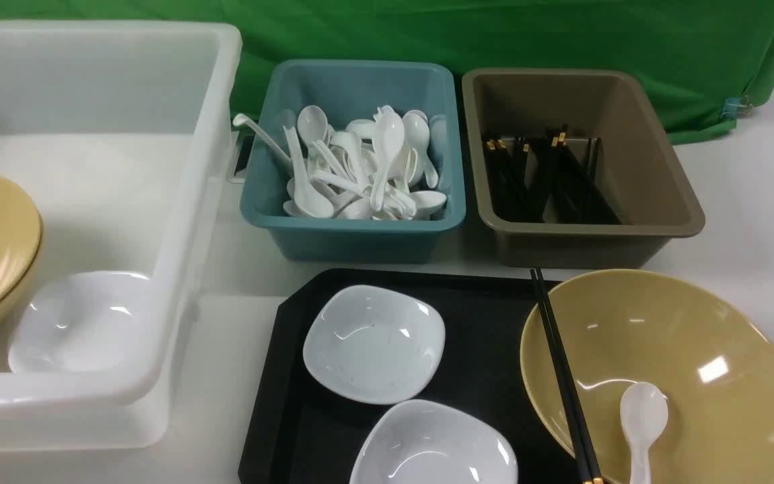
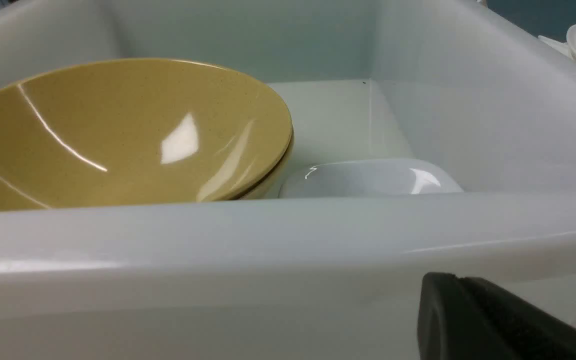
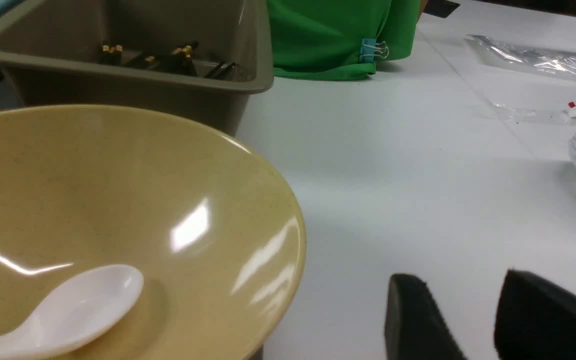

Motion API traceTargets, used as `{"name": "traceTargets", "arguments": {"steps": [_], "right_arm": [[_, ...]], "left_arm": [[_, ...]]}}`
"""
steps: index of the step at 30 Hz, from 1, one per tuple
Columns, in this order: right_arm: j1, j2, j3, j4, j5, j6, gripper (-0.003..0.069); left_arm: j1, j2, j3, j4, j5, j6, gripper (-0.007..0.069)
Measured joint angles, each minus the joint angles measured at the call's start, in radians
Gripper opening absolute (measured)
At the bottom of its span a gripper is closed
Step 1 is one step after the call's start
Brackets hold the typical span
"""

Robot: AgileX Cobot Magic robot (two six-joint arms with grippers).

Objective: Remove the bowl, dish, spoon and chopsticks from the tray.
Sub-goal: Use the right arm to grab the chopsticks

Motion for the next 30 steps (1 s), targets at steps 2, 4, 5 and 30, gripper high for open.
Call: {"name": "traceTargets", "arguments": {"steps": [2,4,5,30], "right_arm": [[0.000,0.000,0.000,0.000,0.000,0.000,0.0242],[0.000,0.000,0.000,0.000,0.000,0.000,0.0242],[0.000,0.000,0.000,0.000,0.000,0.000,0.0242],[0.000,0.000,0.000,0.000,0.000,0.000,0.0242]], "left_arm": [[0.000,0.000,0.000,0.000,0.000,0.000,-0.0002],[0.000,0.000,0.000,0.000,0.000,0.000,-0.0002],[0.000,0.000,0.000,0.000,0.000,0.000,-0.0002],[0.000,0.000,0.000,-0.294,-0.249,-0.114,-0.0002]]}}
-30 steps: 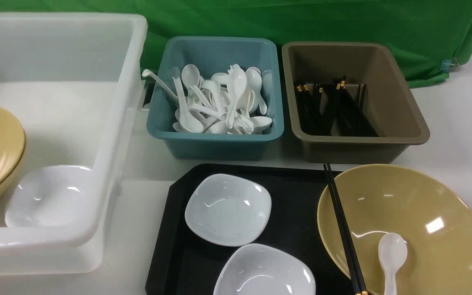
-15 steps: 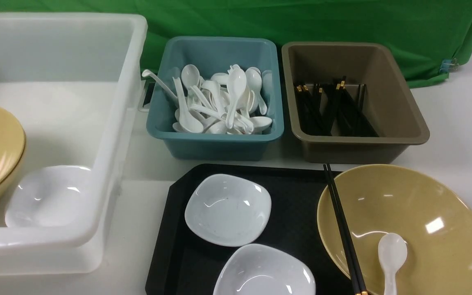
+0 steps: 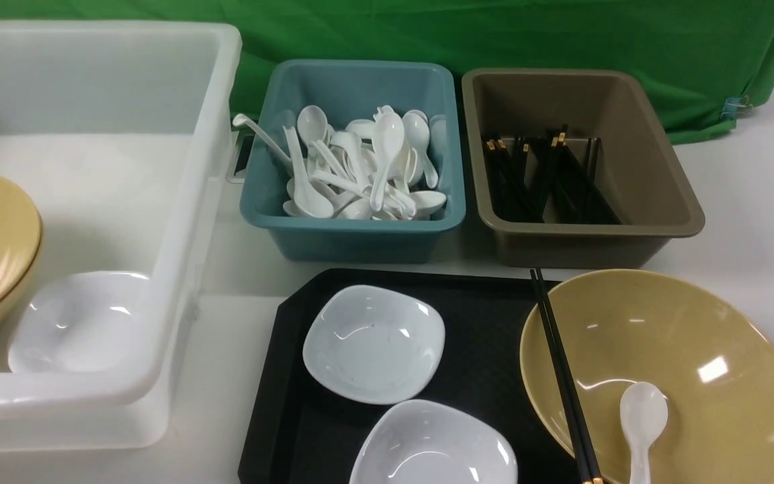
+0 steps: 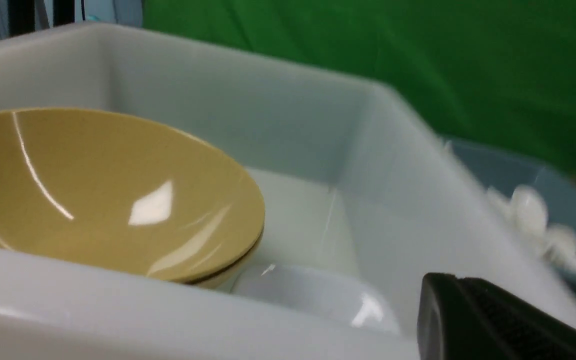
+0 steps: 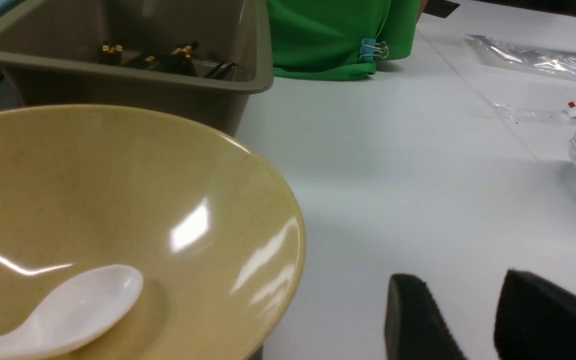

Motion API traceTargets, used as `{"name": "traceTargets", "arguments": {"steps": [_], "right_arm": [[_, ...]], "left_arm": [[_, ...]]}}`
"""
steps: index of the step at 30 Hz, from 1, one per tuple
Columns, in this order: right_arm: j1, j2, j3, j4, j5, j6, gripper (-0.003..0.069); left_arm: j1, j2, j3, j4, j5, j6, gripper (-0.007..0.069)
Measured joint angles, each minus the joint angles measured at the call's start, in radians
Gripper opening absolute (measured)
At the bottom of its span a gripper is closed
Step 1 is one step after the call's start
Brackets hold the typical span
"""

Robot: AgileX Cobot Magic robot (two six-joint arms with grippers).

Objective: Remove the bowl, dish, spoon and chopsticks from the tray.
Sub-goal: Use the right arm to grab the chopsticks

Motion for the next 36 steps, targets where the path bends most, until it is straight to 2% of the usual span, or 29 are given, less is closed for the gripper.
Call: {"name": "traceTargets", "arguments": {"steps": [2,6,8,9,11,12,13,15,17,18,21,24,28,30,31,32,33,35,36], "right_arm": [[0.000,0.000,0.000,0.000,0.000,0.000,0.0242],[0.000,0.000,0.000,0.000,0.000,0.000,0.0242],[0.000,0.000,0.000,0.004,-0.026,0.008,0.0242],[0.000,0.000,0.000,0.007,-0.026,0.013,0.0242],[0.000,0.000,0.000,0.071,-0.169,0.128,0.0242],[0.000,0.000,0.000,0.105,-0.237,0.204,0.0242],[0.000,0.000,0.000,0.123,-0.260,0.238,0.0242],[0.000,0.000,0.000,0.164,-0.399,0.437,0.0242],[0.000,0.000,0.000,0.174,-0.441,0.482,0.0242],[0.000,0.000,0.000,0.178,-0.472,0.493,0.0242],[0.000,0.000,0.000,0.181,-0.499,0.496,0.0242],[0.000,0.000,0.000,0.182,-0.541,0.495,0.0242],[0.019,0.007,-0.056,0.161,-0.454,0.499,0.0188],[0.076,0.071,-0.195,0.124,-0.256,0.451,0.0070],[0.100,0.096,-0.251,0.119,-0.189,0.413,0.0044],[0.160,0.181,-0.369,0.114,-0.061,0.322,0.0018],[0.168,0.206,-0.384,0.114,-0.022,0.310,0.0016],[0.245,0.330,-0.533,0.112,0.156,0.227,0.0008],[0.326,0.446,-0.641,0.110,0.334,0.173,0.0008]], "left_arm": [[0.000,0.000,0.000,-0.074,-0.082,-0.052,-0.0002],[0.000,0.000,0.000,-0.110,-0.203,-0.123,-0.0002],[0.000,0.000,0.000,-0.109,-0.361,-0.249,-0.0002],[0.000,0.000,0.000,-0.106,-0.374,-0.260,-0.0002],[0.001,0.000,-0.007,-0.046,-0.531,-0.393,-0.0002],[0.001,0.000,-0.035,-0.020,-0.547,-0.438,-0.0002],[0.001,-0.001,-0.042,-0.016,-0.544,-0.445,-0.0002],[0.001,0.002,-0.169,0.056,-0.459,-0.498,-0.0002],[0.001,0.015,-0.261,0.118,-0.360,-0.510,-0.0002],[0.001,0.052,-0.356,0.184,-0.234,-0.522,-0.0002],[0.001,0.149,-0.542,0.258,0.037,-0.518,-0.0002],[0.001,0.301,-0.705,0.260,0.323,-0.394,-0.0002],[0.001,0.474,-0.816,0.168,0.538,-0.196,-0.0002],[0.001,0.637,-0.853,0.035,0.631,-0.008,-0.0002],[0.001,0.671,-0.857,0.000,0.646,0.038,-0.0002],[0.001,0.750,-0.859,-0.096,0.682,0.162,-0.0002],[0.001,0.782,-0.859,-0.121,0.692,0.193,-0.0002],[0.001,0.866,-0.859,-0.231,0.740,0.327,-0.0002],[-0.003,0.958,-0.859,-0.326,0.786,0.442,-0.0002]]}}
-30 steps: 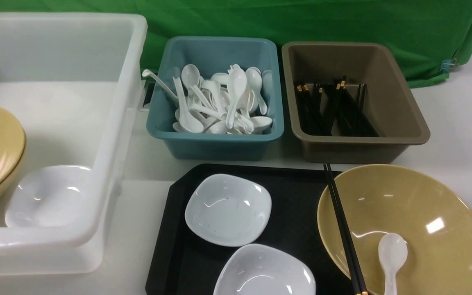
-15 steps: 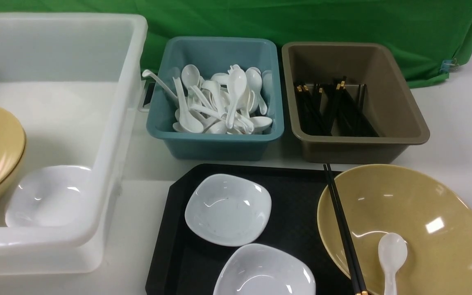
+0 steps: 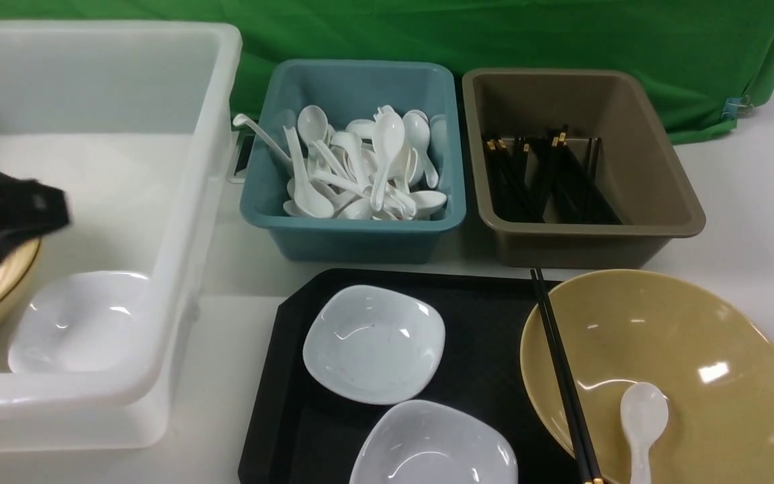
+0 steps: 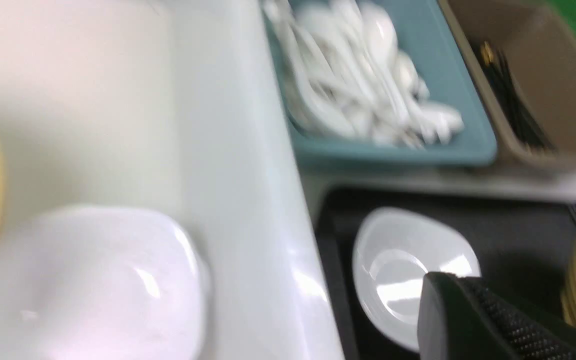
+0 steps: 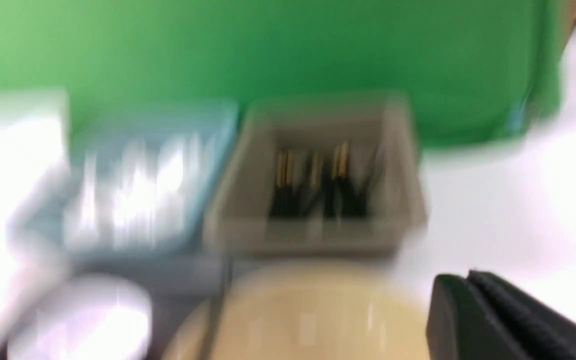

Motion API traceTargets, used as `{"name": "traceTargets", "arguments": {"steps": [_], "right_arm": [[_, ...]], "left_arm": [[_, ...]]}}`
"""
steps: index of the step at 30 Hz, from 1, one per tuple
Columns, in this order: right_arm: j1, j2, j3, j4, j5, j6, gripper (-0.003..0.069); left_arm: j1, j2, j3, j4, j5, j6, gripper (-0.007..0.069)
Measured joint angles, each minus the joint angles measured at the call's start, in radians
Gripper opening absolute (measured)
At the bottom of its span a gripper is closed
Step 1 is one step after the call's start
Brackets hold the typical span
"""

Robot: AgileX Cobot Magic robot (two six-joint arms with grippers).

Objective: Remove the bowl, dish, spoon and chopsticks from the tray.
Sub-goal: Use the right arm to grab the chopsticks

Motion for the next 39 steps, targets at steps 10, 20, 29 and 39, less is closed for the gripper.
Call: {"name": "traceTargets", "arguments": {"steps": [10,20,29,39], "right_arm": [[0.311,0.572,-0.329,0.001,0.398,-0.154,0.0007],[0.170,1.001,-0.539,0.299,0.486,-0.377,0.0007],[0.177,1.078,-0.576,0.407,0.457,-0.412,0.0209],[0.221,1.180,-0.577,0.280,0.403,-0.310,0.0453]], "left_arm": [[-0.296,0.224,-0.132,0.009,0.110,0.107,-0.0015],[-0.642,0.364,-0.337,0.308,0.205,-0.062,-0.0019],[-0.649,0.370,-0.340,0.320,0.196,-0.029,-0.0018],[-0.649,0.370,-0.340,0.362,0.167,-0.023,-0.0018]]}}
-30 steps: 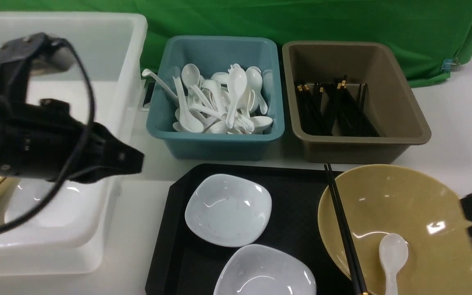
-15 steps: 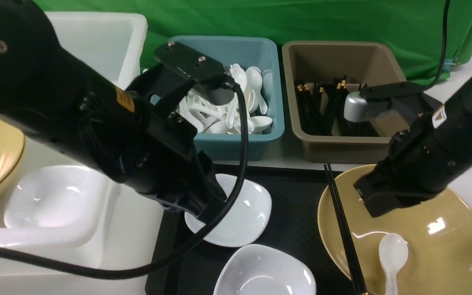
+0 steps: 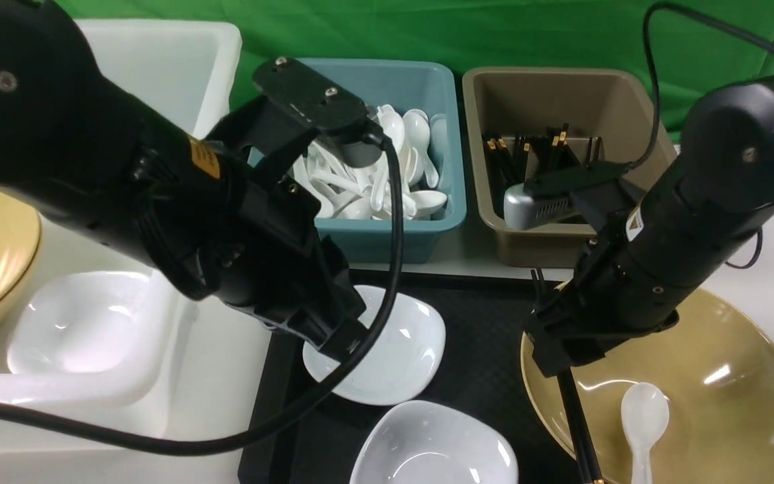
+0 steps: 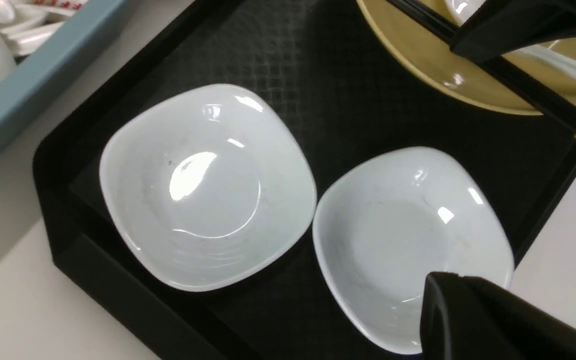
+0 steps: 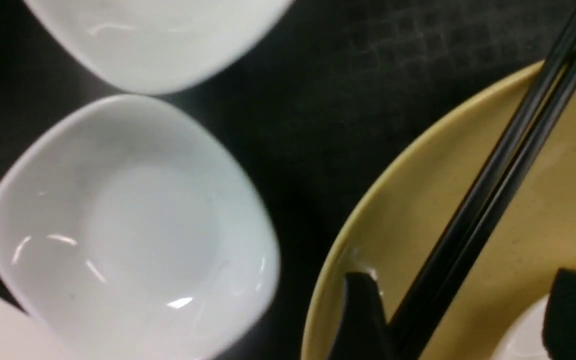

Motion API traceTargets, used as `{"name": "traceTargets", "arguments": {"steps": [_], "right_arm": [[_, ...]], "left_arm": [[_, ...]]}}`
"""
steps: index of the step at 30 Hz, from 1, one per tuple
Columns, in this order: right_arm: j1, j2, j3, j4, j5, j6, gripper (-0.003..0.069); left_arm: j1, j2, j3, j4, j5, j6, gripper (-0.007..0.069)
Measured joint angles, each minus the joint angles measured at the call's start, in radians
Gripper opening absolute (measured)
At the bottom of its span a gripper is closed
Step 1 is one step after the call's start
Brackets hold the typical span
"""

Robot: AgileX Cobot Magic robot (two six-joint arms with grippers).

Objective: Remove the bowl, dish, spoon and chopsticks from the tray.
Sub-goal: Use the right arm to grab the chopsticks, then use the right arm to put the chopsticks into the small storage box on the right

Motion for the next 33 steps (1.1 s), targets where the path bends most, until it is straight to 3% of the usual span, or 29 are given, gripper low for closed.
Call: {"name": "traceTargets", "arguments": {"steps": [8,11,13,15,25,29,33], "right_arm": [[0.000,0.094,0.000,-0.013,-0.018,0.004,0.0429],[0.000,0.105,0.000,-0.012,-0.020,0.004,0.0315],[0.000,0.105,0.000,-0.010,-0.019,-0.005,0.0160],[0.000,0.105,0.000,-0.017,-0.011,-0.016,0.0074],[-0.027,0.035,-0.038,-0.023,0.002,-0.040,0.0076],[-0.076,0.020,-0.132,-0.017,0.001,-0.058,0.0076],[-0.160,0.050,-0.319,-0.016,-0.061,-0.081,0.0076]], "left_arm": [[0.000,0.000,0.000,0.015,0.000,0.000,-0.0018],[0.000,0.000,0.000,0.015,-0.004,0.000,-0.0018],[0.000,0.000,0.000,0.017,-0.004,0.000,-0.0018],[0.000,0.000,0.000,0.018,-0.004,0.000,-0.0018],[0.000,0.000,0.000,0.025,-0.052,0.000,-0.0018],[0.000,0.000,0.000,0.026,-0.144,0.000,-0.0018],[0.000,0.001,0.000,-0.014,-0.386,-0.013,-0.0018]]}}
